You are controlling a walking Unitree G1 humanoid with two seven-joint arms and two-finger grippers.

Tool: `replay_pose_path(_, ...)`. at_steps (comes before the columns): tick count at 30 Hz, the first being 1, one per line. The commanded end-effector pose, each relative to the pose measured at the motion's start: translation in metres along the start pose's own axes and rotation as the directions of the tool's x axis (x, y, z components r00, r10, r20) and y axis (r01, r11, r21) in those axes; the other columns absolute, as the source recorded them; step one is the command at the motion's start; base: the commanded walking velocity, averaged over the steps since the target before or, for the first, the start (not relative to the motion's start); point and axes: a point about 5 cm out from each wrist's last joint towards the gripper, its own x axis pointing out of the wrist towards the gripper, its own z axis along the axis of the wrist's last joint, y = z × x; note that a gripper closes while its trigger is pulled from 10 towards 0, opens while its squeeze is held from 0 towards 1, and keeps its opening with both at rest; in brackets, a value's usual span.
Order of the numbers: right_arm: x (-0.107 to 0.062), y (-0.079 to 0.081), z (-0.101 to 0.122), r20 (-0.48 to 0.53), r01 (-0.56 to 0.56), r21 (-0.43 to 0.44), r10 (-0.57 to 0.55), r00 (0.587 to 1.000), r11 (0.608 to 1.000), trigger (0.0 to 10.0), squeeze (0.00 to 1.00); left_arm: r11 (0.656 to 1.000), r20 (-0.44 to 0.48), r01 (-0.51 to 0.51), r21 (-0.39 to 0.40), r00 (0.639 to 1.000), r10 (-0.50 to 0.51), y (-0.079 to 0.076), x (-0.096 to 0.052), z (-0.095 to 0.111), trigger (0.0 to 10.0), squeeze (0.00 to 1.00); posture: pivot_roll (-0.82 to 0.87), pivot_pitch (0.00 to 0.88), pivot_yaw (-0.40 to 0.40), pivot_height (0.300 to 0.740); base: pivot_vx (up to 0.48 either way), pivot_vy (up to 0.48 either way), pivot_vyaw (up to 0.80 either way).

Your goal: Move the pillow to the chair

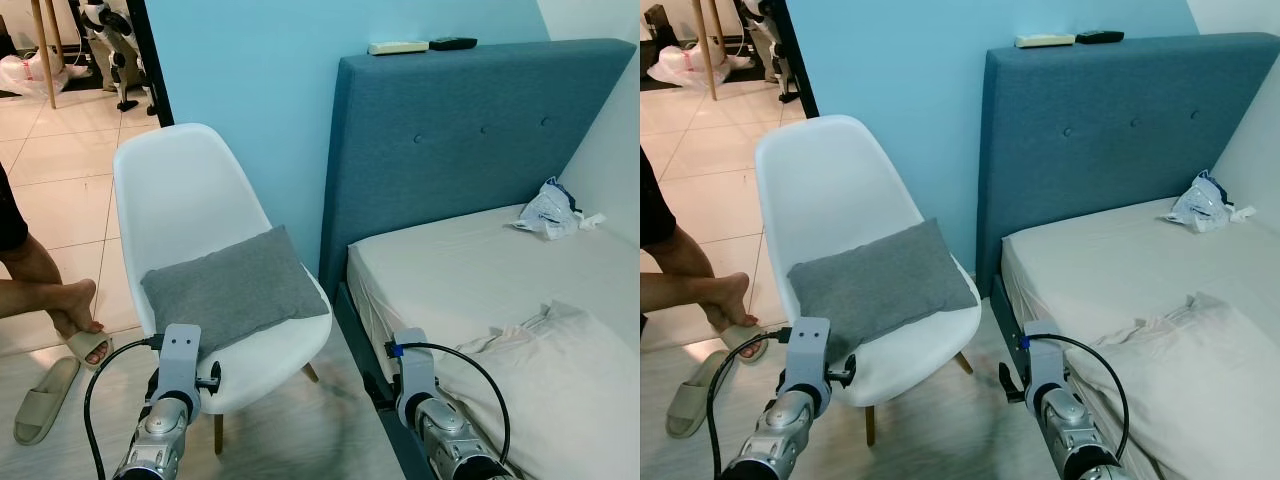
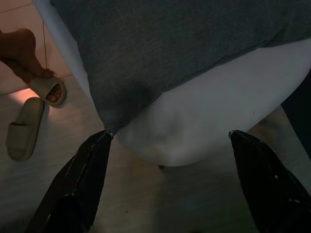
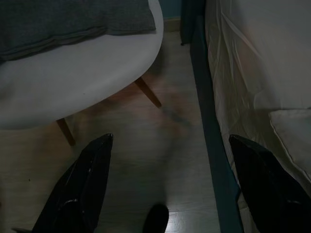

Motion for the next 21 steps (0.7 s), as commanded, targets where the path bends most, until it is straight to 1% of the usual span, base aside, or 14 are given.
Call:
replay_pose_path(1, -0.0019, 0.0003, -0.0072, -0.022, 0.005, 0.012, -0.004, 1.0, 1.0, 10.0, 0.0, 1.0, -0.032, 0.001, 0.004, 0.999, -0.001, -0.0013, 0.0004, -0.0032, 10.0, 0.0, 0.0, 0.062, -0.029, 0.74, 0.0, 0.48, 0.0)
replay_pose_path(4, -0.002, 0.0, -0.0074, -0.022, 0.006, 0.011, -0.005, 1.0, 1.0, 10.0, 0.0, 1.0, -0.036, 0.002, 0.01, 0.999, -0.001, -0.0014, 0.0006, -0.0034, 10.0, 0.0, 0.0, 0.062, -0.028, 0.74, 0.0, 0.48, 0.0)
replay_pose_path(7, -0.0023, 0.0001, -0.0081, -0.023, 0.007, 0.01, -0.007, 1.0, 1.0, 10.0, 0.0, 1.0, -0.02, 0.012, 0.028, 1.0, -0.011, -0.0017, 0.0002, -0.0024, 10.0, 0.0, 0.0, 0.06, -0.027, 0.74, 0.0, 0.0, 0.0)
replay_pose_path(16, -0.0028, -0.0014, -0.0084, -0.021, 0.01, 0.009, -0.01, 1.0, 1.0, 10.0, 0.0, 1.0, -0.002, 0.014, 0.021, 1.0, -0.014, -0.0048, 0.0015, 0.0016, 10.0, 0.0, -0.01, 0.054, -0.028, 0.74, 0.0, 0.0, 0.0)
replay_pose_path(21, -0.0034, -0.0019, -0.0099, -0.025, 0.012, 0.009, -0.012, 1.0, 1.0, 10.0, 0.0, 1.0, -0.01, 0.012, 0.029, 1.0, -0.012, -0.0049, 0.0011, -0.0003, 10.0, 0.0, -0.01, 0.046, -0.028, 0.74, 0.0, 0.0, 0.0)
